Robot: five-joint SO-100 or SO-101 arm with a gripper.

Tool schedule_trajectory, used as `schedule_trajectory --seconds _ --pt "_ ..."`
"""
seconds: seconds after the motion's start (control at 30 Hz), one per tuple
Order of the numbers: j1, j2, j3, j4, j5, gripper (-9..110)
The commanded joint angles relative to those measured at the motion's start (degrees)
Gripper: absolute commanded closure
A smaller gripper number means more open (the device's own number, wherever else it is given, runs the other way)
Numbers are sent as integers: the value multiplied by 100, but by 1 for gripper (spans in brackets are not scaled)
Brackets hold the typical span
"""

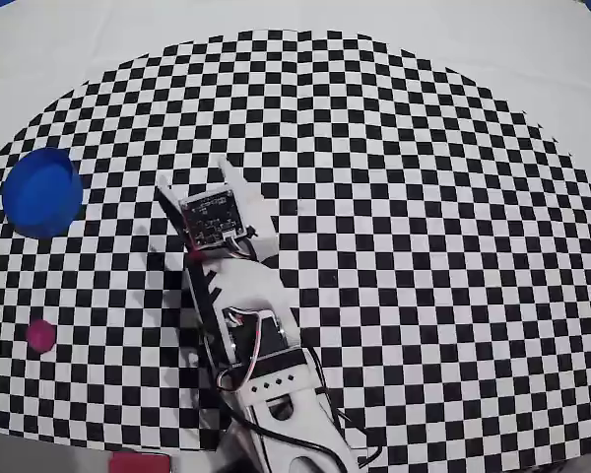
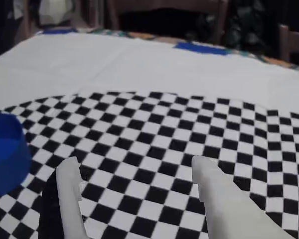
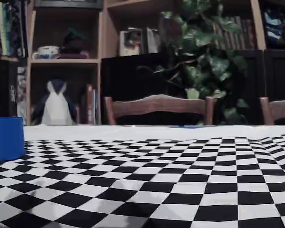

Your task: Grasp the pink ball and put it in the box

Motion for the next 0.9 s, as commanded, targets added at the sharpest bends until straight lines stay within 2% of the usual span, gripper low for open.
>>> schedule_trajectory --seconds 0.0,0.87 --pt "-272 0 44 -79 -44 76" --pt "-2347 9 44 -185 -44 77"
